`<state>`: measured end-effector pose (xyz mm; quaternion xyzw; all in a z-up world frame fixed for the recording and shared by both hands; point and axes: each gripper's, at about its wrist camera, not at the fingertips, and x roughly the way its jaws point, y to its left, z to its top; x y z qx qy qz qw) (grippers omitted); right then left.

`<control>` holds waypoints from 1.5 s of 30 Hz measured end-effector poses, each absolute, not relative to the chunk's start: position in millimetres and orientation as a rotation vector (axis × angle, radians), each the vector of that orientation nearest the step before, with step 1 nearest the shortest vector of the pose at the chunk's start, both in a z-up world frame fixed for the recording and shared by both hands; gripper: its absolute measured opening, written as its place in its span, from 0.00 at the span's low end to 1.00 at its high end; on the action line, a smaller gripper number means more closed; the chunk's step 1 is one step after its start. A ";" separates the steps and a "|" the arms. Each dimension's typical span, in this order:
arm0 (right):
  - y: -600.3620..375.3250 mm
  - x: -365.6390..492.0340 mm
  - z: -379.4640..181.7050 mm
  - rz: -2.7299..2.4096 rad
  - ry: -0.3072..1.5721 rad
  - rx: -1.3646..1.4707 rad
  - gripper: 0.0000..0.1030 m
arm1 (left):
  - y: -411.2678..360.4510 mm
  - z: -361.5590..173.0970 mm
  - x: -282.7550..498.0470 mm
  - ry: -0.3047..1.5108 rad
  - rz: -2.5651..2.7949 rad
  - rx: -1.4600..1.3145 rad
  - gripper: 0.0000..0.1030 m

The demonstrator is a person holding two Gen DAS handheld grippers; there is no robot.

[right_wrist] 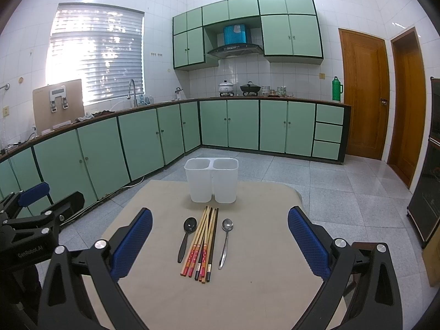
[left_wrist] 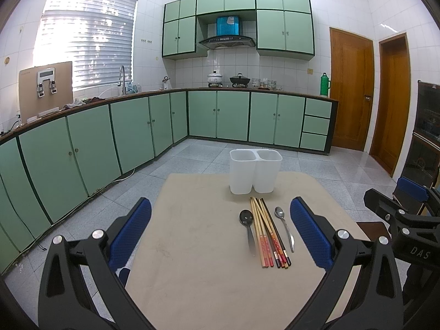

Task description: Organize utensils

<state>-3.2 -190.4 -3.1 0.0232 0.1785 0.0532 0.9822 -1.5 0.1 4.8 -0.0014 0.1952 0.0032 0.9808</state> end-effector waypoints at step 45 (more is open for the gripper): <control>-201.2 189.9 -112.2 0.146 0.731 0.023 0.76 | 22.8 -101.5 175.5 0.715 0.051 0.039 0.95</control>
